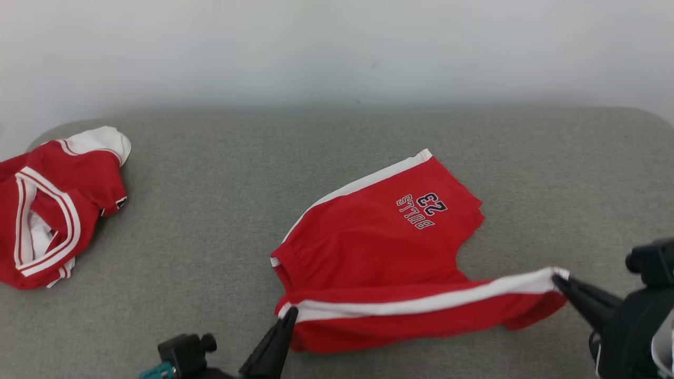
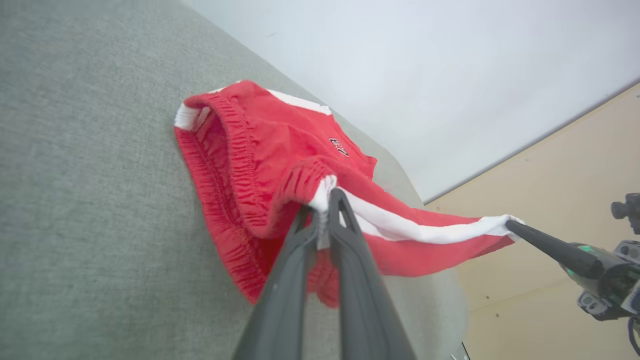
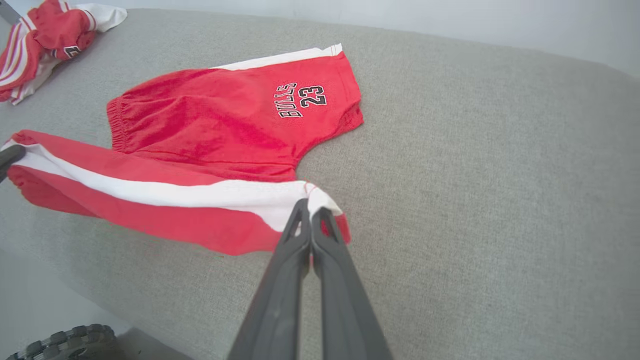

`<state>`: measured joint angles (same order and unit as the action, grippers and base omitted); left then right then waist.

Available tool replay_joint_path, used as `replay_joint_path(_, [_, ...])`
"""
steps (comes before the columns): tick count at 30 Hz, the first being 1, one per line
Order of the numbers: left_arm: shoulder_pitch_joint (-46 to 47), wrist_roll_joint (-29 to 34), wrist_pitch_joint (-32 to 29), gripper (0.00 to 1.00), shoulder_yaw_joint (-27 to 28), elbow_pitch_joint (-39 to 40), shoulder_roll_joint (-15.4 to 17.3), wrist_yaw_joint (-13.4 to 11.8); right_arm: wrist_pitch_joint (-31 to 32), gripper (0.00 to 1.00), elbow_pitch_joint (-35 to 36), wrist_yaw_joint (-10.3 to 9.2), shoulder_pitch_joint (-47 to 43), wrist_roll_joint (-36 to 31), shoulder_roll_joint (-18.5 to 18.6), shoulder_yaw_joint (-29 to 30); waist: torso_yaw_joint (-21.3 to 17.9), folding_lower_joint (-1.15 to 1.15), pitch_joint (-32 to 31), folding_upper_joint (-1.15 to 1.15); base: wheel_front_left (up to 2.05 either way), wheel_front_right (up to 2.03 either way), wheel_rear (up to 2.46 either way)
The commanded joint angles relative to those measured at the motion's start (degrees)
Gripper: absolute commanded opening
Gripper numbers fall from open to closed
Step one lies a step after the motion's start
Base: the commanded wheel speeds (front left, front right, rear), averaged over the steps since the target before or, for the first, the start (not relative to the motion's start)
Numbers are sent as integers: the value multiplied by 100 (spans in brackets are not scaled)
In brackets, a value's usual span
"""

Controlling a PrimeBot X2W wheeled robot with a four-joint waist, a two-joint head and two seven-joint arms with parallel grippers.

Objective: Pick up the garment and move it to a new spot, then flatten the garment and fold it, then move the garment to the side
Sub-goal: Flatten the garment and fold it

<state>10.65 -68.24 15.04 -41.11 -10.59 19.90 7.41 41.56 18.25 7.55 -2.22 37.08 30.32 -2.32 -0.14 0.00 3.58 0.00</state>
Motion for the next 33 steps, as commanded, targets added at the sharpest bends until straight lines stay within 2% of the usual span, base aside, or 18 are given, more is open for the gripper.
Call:
replay_joint_path(1, [183, 49, 15, 0, 46, -74, -92, 10, -97, 0, -112, -13, 237, -56, 76, -59, 139, 0, 144, 0, 0, 0, 0])
replay_joint_path(11, [1221, 343, 11, 0, 184, -668, -755, -249, -745, 0, -1309, -13, 2190, -543, 715, -933, 555, 0, 797, 0, 0, 0, 0])
replay_joint_path(15, [1563, 403, 11, 0, 232, -831, -977, -379, -1077, 0, -1870, -13, 2961, -689, 823, -1335, 696, 0, 1050, 0, 0, 0, 0])
replay_joint_path(23, [1998, 582, 16, 0, 461, -1008, -1320, -644, -1886, 0, -3009, -13, 4282, -975, 807, -2148, 939, 0, 1432, 0, 0, 0, 0])
replay_joint_path(33, [2269, 728, 18, 0, 645, -1145, -1582, -782, -2306, 0, -4157, -13, 5100, -1017, 591, -2555, 1177, 0, 1774, 0, 0, 0, 0])
